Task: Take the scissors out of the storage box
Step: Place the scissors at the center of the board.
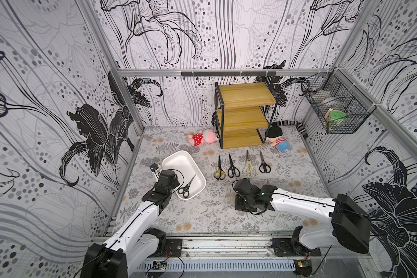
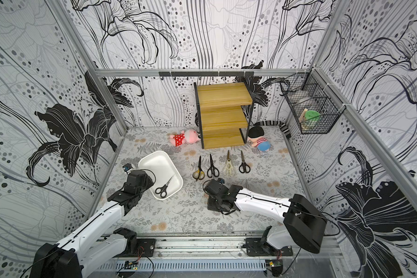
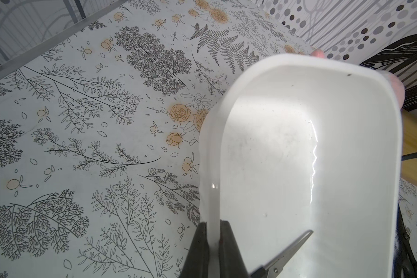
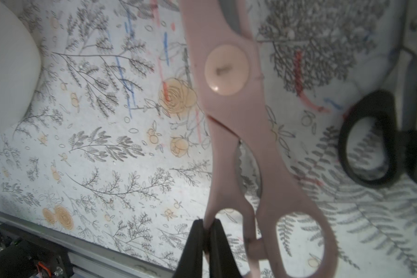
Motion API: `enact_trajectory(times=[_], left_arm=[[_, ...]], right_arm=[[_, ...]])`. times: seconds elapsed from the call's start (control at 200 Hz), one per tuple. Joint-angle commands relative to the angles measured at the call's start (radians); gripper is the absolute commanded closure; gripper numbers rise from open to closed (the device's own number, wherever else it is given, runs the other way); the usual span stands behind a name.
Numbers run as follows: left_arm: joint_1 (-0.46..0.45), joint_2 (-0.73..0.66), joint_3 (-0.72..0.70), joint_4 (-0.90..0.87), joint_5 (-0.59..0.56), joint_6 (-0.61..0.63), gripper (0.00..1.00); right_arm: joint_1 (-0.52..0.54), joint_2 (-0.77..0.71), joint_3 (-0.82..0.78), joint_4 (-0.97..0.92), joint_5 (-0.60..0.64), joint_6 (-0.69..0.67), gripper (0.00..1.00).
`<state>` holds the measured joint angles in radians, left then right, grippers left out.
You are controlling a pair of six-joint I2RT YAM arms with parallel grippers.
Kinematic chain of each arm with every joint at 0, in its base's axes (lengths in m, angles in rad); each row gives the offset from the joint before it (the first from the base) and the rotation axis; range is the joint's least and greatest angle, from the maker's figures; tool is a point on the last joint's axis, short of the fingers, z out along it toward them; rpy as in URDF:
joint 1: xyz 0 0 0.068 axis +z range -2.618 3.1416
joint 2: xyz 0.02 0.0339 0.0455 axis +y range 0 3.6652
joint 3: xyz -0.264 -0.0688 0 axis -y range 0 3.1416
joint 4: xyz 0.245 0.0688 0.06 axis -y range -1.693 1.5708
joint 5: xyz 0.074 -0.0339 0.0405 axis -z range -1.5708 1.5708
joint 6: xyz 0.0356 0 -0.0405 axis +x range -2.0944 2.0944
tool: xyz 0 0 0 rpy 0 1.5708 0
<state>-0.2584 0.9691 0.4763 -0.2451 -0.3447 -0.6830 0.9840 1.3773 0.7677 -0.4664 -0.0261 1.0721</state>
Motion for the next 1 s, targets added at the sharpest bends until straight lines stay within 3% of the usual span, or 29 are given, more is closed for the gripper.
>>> enact_trajectory(times=[0.0,0.22,0.761,0.996], left_arm=[[-0.002,-0.026,0.008,0.053,0.01,-0.003,1.0],[-0.002,-0.047,0.002,0.055,0.007,-0.008,1.0],[-0.001,-0.057,0.007,0.055,-0.006,-0.006,1.0],[-0.002,-0.066,0.01,0.051,-0.014,-0.002,1.0]], right_arm=[[0.001,-0.026,-0.036,0.035,-0.057,0.082,1.0],[0.0,0.029,-0.065,0.129,-0.158,0.096,1.0],[-0.027,0.203,0.085,0.04,-0.094,-0.005,1.0],[-0.027,0.233,0.143,-0.021,-0.058,-0.015,0.81]])
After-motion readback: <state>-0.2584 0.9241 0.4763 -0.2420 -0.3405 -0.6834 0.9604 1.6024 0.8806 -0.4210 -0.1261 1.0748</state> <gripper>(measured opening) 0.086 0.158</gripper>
